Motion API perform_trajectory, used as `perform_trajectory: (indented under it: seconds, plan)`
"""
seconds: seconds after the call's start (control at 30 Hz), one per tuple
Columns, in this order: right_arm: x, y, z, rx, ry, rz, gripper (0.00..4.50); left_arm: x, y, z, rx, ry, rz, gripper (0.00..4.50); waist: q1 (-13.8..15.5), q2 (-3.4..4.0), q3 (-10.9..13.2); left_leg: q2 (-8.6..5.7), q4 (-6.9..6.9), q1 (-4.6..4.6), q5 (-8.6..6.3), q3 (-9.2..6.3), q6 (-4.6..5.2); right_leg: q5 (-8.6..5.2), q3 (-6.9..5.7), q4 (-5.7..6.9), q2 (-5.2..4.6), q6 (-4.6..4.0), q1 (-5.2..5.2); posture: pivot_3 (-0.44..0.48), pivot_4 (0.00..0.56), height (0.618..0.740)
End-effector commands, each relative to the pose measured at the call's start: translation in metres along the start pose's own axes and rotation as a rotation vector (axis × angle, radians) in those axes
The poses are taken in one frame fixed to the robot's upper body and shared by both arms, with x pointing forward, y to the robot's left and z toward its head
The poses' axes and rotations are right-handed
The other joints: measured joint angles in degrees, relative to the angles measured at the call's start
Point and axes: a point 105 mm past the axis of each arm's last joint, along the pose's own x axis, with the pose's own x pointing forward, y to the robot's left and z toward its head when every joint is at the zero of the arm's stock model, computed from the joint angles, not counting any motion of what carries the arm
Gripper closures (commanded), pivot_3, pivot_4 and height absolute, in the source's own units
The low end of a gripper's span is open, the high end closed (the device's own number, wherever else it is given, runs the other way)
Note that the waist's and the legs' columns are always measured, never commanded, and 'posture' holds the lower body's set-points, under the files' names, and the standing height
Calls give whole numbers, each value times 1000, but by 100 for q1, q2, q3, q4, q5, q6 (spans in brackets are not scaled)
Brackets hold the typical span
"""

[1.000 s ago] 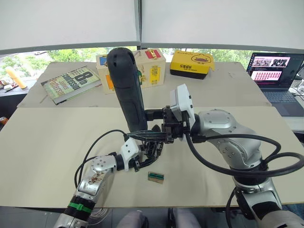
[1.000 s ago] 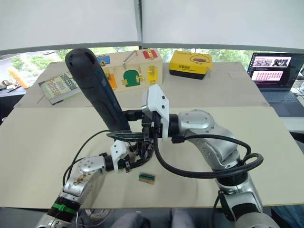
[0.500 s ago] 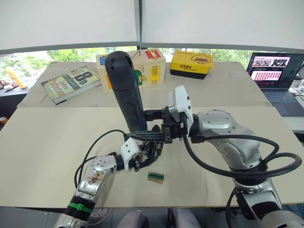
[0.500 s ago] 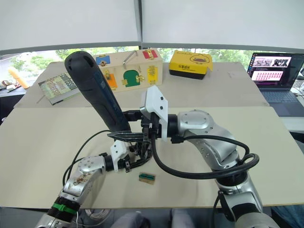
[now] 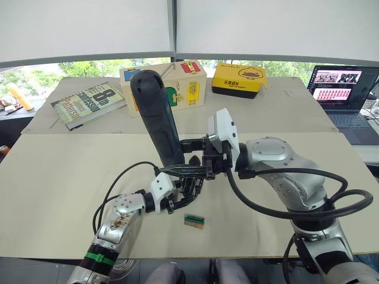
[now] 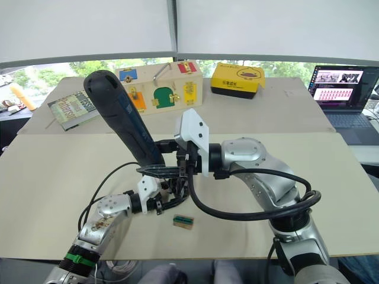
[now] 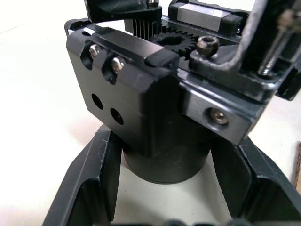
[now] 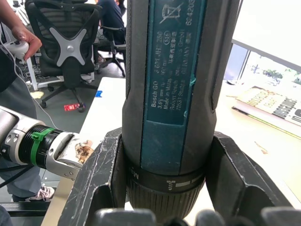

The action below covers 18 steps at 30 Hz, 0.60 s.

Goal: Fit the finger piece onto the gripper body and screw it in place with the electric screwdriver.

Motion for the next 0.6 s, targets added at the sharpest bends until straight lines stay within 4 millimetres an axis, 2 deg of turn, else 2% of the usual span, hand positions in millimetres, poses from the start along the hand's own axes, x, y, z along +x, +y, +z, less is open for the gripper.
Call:
perform_trajectory:
  seconds: [0.03,0.6]
  plan:
    - [1,4,14,-51,-33,17,2588,-3,-5,-22,-75,77,-1,2223,0,0,0,0,0,0,0,0,0,0,0,0,0,0,0,0,150,740]
    - [0,3,6,-36,-35,1,2588,-2,-4,-21,-73,77,-1,2223,0,0,0,0,-1,1,0,0,0,0,0,-1,0,0,1,0,150,740]
